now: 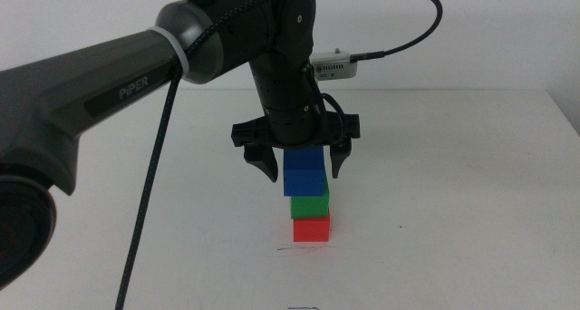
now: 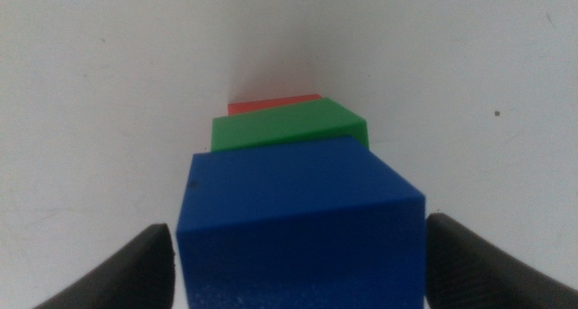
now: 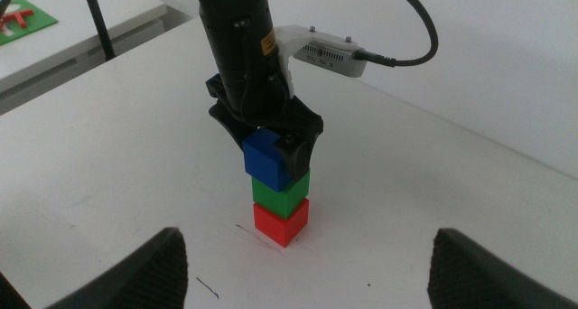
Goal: Stack red cubes first, then green, then blue cubes in a specific spot.
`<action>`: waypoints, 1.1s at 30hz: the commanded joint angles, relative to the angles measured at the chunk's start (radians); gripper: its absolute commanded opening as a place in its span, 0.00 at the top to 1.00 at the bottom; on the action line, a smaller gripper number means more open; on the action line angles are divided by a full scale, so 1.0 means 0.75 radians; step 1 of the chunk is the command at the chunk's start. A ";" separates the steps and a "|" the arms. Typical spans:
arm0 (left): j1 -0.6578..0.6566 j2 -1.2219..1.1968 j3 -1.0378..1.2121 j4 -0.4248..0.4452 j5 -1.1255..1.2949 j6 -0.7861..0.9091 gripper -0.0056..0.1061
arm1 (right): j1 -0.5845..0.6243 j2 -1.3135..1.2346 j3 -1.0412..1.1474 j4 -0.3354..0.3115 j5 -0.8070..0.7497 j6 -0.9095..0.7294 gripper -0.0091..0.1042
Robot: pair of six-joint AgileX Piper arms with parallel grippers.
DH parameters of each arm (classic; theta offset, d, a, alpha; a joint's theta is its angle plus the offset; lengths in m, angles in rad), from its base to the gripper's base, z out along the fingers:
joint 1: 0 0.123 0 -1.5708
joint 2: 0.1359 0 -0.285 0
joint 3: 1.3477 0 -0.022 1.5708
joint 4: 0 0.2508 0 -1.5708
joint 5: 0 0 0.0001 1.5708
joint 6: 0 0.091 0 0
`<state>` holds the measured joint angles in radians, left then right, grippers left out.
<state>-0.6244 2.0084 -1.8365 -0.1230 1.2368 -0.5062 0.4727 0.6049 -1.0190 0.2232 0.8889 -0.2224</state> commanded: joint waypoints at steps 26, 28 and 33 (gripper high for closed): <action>-0.003 -0.284 -0.138 0.101 0.103 0.025 0.11 | -0.010 0.007 -0.029 0.013 -0.095 -0.014 0.32; -0.003 -0.332 -0.138 0.131 0.103 0.025 0.11 | -0.010 0.007 -0.029 0.013 -0.095 -0.014 0.32; -0.003 -0.472 -0.138 0.220 0.103 0.068 0.11 | -0.010 0.007 -0.029 0.013 -0.095 -0.014 0.32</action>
<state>-0.6244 1.7375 -1.9078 0.0161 1.2469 -0.4650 0.4727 0.6049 -1.0190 0.2232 0.8889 -0.2224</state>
